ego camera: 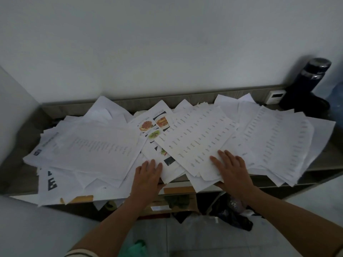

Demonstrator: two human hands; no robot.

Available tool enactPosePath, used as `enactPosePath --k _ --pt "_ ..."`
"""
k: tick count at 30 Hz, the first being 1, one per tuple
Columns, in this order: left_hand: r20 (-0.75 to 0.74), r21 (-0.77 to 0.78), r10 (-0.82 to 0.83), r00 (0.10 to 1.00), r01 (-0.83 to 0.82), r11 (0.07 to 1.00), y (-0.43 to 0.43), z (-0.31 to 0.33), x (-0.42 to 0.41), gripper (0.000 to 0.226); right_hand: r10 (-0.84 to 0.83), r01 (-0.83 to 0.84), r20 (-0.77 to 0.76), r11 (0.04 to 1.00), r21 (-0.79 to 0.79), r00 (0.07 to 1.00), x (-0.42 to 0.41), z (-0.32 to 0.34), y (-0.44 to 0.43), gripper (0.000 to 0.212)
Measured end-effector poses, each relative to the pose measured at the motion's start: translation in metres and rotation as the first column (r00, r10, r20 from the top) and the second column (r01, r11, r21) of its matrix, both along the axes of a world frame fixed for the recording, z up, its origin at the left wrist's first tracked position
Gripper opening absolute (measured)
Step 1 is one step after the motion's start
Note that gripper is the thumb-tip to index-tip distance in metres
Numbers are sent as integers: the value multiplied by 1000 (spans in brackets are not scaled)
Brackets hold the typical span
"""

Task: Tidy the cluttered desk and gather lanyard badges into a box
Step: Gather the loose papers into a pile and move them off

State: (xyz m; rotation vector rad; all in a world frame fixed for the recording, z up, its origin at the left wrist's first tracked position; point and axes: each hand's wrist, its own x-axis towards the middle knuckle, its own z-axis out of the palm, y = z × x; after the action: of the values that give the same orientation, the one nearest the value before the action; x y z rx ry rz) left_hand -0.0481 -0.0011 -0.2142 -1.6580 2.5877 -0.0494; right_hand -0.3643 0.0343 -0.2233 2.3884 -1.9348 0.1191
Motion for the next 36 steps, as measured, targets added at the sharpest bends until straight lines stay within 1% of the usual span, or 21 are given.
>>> enactPosePath --k 2,4,6,7,9,11,13,15,18,22,23,25,26,28,31,33,34,35,36 --pt "3 60 26 1000 -26 998 -5 6 -2 70 -25 24 31 999 37 999 2 1 1 94" --pt "46 105 -1 999 -4 994 -14 12 -3 67 -65 59 44 992 113 997 4 4 -1 94" --pt "113 231 -19 993 -8 973 -26 19 -3 75 -73 66 27 976 208 997 2 5 -5 96" --pt "131 308 -26 991 -16 951 -33 26 -4 80 -80 65 48 963 261 996 -1 9 -6 98" --pt "112 420 5 994 -52 906 -48 40 -6 84 -147 73 181 928 365 972 -8 21 -8 99" --pt "29 441 39 999 -47 896 -62 53 -16 75 -278 116 359 904 412 891 -19 38 -7 94" --pt "-93 409 66 993 -23 912 -73 62 -32 62 -377 197 449 896 397 810 -34 51 -7 81" --pt "-184 393 98 978 -19 919 -80 66 -53 55 -428 285 472 894 345 771 -51 57 -12 68" --pt "-225 407 99 969 1 914 -85 70 -89 53 -483 412 512 875 254 710 -81 61 -25 53" --pt "-263 401 74 962 39 915 -90 71 -137 55 -558 623 623 770 142 548 -135 73 -43 48" --pt "-269 394 62 961 51 918 -92 70 -154 55 -578 680 625 726 100 525 -156 77 -46 50" --pt "-284 368 35 958 75 927 -93 65 -177 56 -651 782 579 623 37 491 -186 85 -48 58" --pt "-293 351 23 956 85 932 -95 63 -193 57 -685 819 566 573 31 458 -204 88 -49 63" --pt "-293 324 6 956 93 942 -99 55 -220 60 -702 856 615 511 84 359 -230 88 -49 69" --pt "-258 334 28 966 62 941 -104 38 -251 67 -661 832 726 501 237 191 -248 73 -45 80" --pt "-188 331 40 981 25 943 -104 24 -263 70 -615 788 786 513 341 60 -249 58 -42 87" --pt "-155 305 35 987 14 952 -103 17 -266 71 -582 759 813 530 379 0 -248 52 -41 89" --pt "-136 275 34 990 4 962 -101 10 -269 71 -543 729 839 557 398 -43 -249 47 -42 91" --pt "-137 246 34 990 1 969 -99 7 -267 71 -495 711 867 590 383 -57 -246 47 -42 92"
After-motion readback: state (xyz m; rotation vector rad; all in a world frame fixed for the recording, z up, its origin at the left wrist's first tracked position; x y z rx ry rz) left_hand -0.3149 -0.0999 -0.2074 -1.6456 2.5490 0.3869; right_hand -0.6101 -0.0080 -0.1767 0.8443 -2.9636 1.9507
